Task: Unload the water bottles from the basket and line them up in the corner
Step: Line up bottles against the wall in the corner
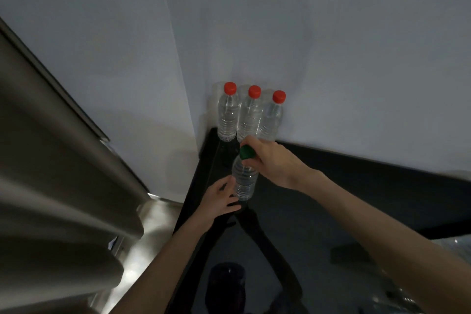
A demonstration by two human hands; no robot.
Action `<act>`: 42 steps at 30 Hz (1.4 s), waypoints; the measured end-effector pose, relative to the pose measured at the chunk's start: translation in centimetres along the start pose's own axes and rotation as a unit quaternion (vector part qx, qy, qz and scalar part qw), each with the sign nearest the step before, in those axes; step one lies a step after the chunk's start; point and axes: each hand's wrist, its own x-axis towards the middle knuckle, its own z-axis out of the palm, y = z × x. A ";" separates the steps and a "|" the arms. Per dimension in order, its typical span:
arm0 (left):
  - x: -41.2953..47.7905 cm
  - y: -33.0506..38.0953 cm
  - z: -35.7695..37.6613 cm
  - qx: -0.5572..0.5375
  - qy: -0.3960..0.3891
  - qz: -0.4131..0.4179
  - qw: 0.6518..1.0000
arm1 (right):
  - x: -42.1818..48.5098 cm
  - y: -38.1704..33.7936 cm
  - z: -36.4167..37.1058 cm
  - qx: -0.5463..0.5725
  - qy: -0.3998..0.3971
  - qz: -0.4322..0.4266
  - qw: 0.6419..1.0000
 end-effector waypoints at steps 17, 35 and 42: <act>8.1 6.5 -4.6 -0.047 0.073 0.054 0.995 | 12.8 1.4 0.5 0.056 0.076 0.019 0.995; 5.0 7.4 -3.8 0.090 0.050 0.143 0.984 | 8.7 1.6 -0.5 0.055 0.124 0.065 0.989; 0.2 6.6 -1.1 0.217 0.063 0.222 0.949 | -3.3 2.1 -2.5 0.062 0.152 0.082 0.983</act>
